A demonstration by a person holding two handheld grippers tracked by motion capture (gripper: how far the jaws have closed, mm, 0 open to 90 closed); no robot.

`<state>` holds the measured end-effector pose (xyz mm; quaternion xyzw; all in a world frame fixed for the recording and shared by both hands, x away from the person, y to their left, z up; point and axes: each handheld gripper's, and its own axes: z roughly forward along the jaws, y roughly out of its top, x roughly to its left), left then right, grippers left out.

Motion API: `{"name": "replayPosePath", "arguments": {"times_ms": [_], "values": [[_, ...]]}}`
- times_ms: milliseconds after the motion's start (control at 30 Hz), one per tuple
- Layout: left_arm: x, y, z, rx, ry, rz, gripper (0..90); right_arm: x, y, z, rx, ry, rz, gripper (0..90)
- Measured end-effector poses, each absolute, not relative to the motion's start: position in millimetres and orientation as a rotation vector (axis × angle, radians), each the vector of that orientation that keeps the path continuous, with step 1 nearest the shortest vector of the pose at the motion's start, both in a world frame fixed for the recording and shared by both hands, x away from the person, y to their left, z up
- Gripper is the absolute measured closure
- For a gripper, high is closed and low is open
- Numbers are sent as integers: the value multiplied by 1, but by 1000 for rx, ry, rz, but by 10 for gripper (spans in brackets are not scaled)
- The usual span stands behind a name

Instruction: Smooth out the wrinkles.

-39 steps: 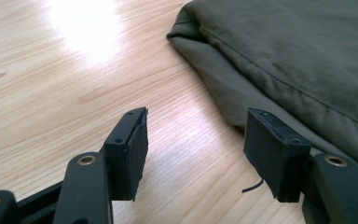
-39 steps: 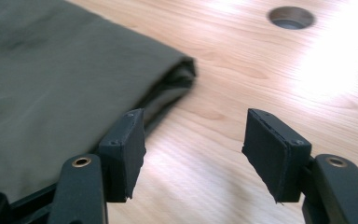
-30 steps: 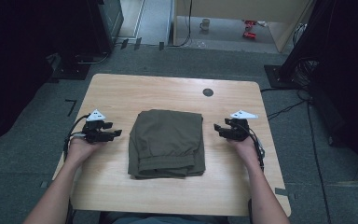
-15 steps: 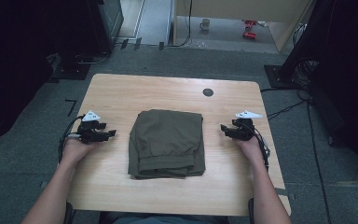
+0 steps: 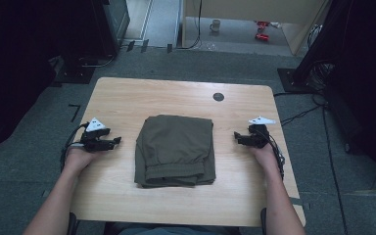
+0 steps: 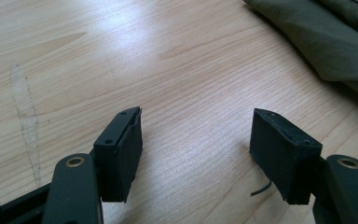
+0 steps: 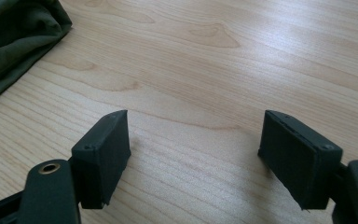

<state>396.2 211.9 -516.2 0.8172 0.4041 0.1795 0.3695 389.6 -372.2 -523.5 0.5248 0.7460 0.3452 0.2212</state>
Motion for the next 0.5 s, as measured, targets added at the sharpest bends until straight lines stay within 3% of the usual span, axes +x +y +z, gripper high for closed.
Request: {"name": "replayPosePath", "arguments": {"times_ms": [500], "values": [[395, 210, -516, 2089, 1072, 474, 295, 390, -368, -524, 1458, 2070, 945, 162]]}}
